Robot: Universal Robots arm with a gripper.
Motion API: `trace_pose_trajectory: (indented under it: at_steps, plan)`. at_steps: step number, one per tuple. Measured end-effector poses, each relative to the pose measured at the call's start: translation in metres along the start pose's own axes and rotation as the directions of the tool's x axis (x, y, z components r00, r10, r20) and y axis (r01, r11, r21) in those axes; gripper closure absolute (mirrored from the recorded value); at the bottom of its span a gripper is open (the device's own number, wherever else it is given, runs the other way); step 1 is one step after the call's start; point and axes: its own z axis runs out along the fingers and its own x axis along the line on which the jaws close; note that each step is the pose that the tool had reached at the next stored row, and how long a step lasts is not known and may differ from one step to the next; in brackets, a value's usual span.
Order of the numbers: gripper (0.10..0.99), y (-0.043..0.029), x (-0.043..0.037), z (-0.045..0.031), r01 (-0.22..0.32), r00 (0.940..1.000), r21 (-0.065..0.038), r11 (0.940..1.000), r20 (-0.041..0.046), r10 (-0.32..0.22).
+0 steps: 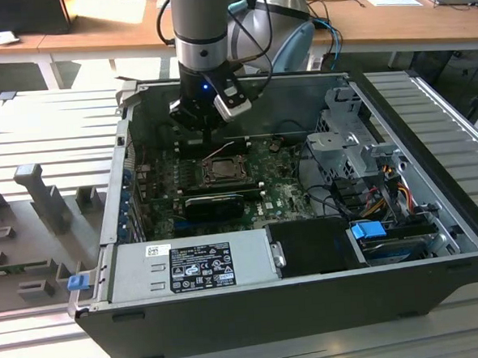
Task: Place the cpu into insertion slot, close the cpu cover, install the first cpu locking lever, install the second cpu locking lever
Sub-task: 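Install the first cpu locking lever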
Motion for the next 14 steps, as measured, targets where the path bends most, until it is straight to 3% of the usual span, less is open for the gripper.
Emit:
trace_pose_trajectory:
  at_steps: [5, 9, 14]
  plan:
    - [0.98, -0.0005, -0.0048, 0.0033, 0.009, 1.0, 0.0, 1.0, -0.0011, -0.009]
    - [0.98, -0.0006, -0.0077, 0.004, 0.058, 0.9983, -0.001, 0.9983, -0.0068, -0.058]
    - [0.98, -0.0007, -0.0134, 0.0046, 0.058, 0.9983, -0.001, 0.9983, -0.0069, -0.058]
